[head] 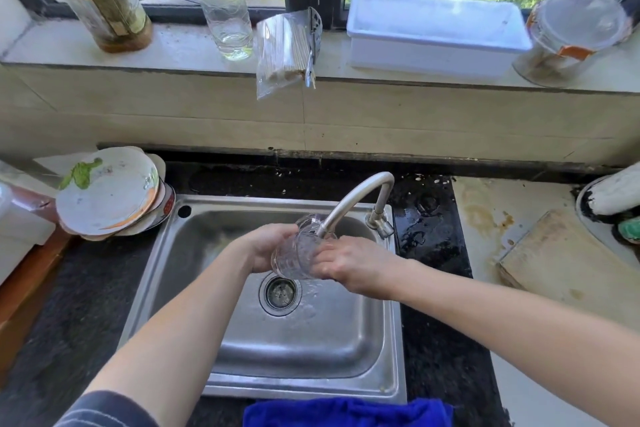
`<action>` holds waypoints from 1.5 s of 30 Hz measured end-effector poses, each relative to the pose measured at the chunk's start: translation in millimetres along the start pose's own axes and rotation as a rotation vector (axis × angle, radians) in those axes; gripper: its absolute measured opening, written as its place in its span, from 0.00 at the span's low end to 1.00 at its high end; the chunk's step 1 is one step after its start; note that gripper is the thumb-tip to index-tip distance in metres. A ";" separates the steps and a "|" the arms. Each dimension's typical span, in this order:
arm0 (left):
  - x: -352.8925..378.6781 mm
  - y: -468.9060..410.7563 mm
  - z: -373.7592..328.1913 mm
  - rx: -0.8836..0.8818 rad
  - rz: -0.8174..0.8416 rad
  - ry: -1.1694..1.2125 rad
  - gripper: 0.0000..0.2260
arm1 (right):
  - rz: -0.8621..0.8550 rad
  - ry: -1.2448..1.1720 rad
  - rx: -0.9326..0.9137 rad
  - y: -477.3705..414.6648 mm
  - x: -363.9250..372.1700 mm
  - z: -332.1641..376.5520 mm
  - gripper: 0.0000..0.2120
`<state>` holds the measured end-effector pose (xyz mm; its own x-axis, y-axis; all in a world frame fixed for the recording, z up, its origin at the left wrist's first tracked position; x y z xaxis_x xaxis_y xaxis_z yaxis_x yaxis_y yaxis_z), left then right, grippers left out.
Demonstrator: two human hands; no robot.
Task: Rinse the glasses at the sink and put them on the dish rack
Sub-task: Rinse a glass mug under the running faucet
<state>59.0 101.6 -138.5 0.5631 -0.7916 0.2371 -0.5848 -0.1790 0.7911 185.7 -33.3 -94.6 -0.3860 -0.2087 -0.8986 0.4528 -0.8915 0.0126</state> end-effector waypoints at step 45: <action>6.9 12.0 29.0 -0.136 -0.141 -0.156 0.09 | 0.221 0.340 0.066 1.3 3.7 7.8 0.08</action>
<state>39.0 77.1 -143.8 0.5309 -0.8466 0.0375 -0.4170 -0.2225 0.8813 178.6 -38.4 -94.5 0.0076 -0.2631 -0.9648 0.4384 -0.8662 0.2397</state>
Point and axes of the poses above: each hand's wrist, its own y-axis away from the middle knuckle, its own x-axis out of the palm, z = x × y, the point moved 2 cm from there along -y, towards the middle knuckle, and after that the axes turned 7 degrees about -y, right-handed, at the moved point
